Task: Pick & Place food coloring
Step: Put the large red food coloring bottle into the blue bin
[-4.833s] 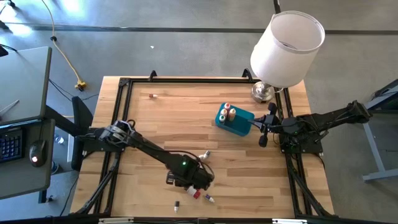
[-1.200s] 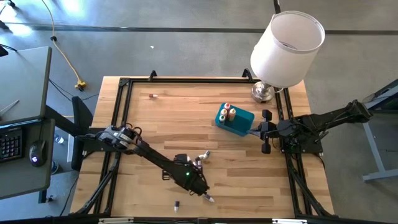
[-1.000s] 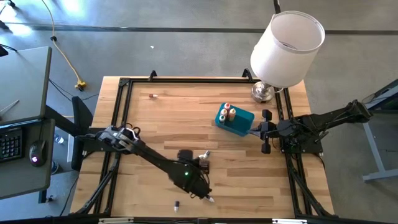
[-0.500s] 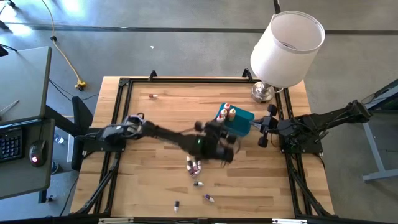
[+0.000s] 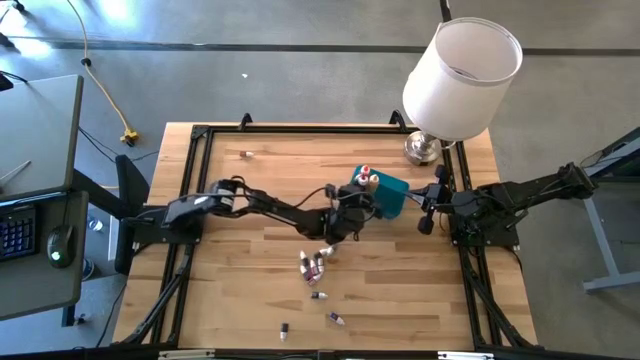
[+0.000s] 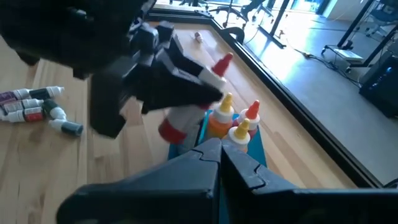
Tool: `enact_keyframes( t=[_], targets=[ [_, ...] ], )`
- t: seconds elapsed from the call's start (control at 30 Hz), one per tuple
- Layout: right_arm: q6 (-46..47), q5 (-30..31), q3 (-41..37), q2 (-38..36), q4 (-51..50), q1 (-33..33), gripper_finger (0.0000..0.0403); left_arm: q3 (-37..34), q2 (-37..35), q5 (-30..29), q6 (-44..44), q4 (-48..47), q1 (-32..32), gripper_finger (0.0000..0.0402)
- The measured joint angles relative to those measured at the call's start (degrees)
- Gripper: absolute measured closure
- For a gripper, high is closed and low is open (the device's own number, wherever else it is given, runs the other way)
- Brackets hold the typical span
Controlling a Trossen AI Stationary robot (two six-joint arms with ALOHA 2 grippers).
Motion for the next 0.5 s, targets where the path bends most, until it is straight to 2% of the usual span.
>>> enact_keyframes(
  t=[0.13,0.23,0.3,0.5],
  targets=[
    [0.0,-0.1,0.0,0.0,0.0,0.0,0.0403,3.4,3.6,2.2,13.8,9.7,-0.5,0.027],
    [0.0,-0.1,0.0,0.0,0.0,0.0,0.0403,5.8,3.9,4.1,21.6,9.5,-0.6,0.027],
    [0.0,-0.2,0.0,0.0,0.0,0.0,0.0403,6.4,3.8,7.0,22.6,9.0,-0.4,0.027],
    [0.0,-1.1,0.0,0.0,0.0,0.0,0.0403,6.3,3.9,7.8,20.8,7.1,0.6,0.027]
  ],
)
